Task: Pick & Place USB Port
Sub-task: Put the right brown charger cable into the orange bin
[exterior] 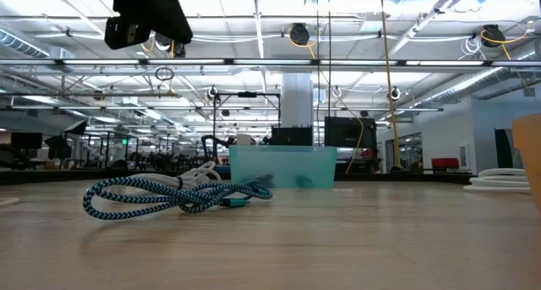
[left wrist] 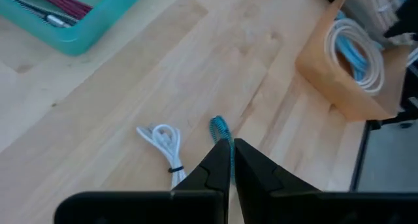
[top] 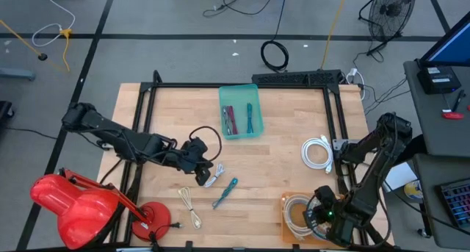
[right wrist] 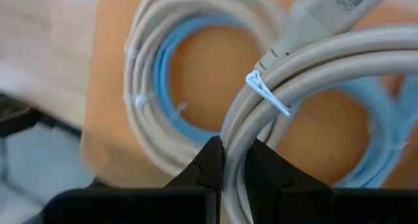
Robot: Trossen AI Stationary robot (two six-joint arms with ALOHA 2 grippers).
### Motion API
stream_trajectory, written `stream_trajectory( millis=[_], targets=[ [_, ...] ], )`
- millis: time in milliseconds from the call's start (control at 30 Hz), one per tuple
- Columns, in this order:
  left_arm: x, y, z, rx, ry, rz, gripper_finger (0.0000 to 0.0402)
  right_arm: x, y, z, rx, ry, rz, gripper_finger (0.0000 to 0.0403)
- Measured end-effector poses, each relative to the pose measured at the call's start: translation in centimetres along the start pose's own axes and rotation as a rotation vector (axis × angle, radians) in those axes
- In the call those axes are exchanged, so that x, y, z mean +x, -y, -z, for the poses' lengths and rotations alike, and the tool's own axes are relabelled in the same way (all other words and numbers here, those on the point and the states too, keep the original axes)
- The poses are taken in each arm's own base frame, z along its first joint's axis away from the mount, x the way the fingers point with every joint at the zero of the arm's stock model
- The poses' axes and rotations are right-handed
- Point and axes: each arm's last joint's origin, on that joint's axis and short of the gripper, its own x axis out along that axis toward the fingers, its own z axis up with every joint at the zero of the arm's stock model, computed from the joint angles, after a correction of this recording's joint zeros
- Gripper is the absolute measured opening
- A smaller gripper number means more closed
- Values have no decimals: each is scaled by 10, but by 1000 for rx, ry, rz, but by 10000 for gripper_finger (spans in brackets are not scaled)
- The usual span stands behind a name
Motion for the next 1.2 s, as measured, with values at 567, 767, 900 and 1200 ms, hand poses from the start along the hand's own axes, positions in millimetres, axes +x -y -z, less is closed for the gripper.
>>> stream_trajectory(
  millis=[567,767,900,1200],
  targets=[
    [0,2,-4,-45,37,23,21,-76,-14,-53,-4,195,-218,27],
    [0,2,-4,-46,40,23,21,-71,-2,-78,153,223,138,27],
    [0,2,-5,-17,64,9,21,-58,-14,-74,179,203,134,27],
    [1,0,-8,45,74,-2,21,-24,-42,-53,202,153,30,27]
  ],
)
